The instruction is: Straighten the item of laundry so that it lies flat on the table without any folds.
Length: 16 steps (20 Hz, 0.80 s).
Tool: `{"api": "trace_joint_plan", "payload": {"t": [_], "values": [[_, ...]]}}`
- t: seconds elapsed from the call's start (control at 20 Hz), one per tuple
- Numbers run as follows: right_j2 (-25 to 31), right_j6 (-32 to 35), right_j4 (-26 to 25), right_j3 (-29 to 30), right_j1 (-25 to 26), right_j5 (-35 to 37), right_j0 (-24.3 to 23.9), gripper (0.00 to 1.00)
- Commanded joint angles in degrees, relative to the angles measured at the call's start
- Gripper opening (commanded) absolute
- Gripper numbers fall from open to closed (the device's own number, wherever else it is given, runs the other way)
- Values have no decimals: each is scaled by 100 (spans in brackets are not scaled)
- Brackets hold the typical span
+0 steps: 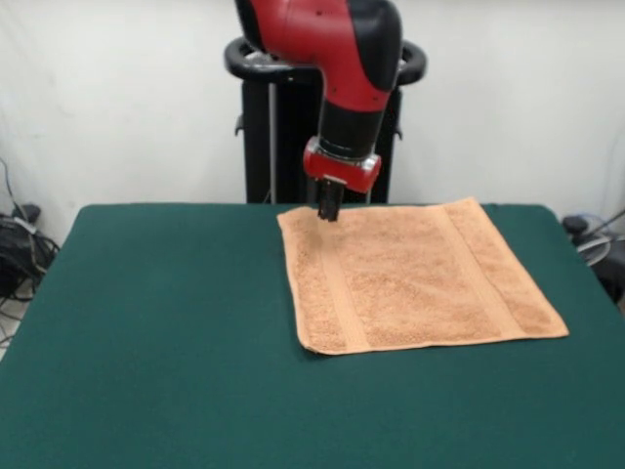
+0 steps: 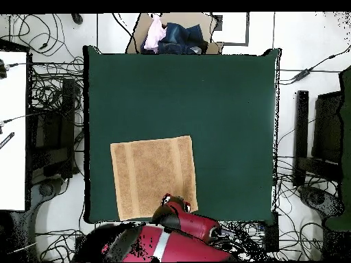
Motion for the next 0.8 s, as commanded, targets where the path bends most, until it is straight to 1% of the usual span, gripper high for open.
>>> {"api": "trace_joint_plan", "payload": {"t": [0.05,0.25,0.35,0.5,0.6,0.7,0.8], "values": [[557,1246,628,252,-1300,1187,37,0],[503,1220,756,271,-1617,1601,158,0],[480,1190,789,141,-1446,1573,206,0],[360,1171,760,-102,-901,1101,330,0],[242,1208,671,-128,-560,547,451,0],[-57,1242,737,-256,-232,190,841,0],[-127,1308,751,-307,106,-268,954,0]]}}
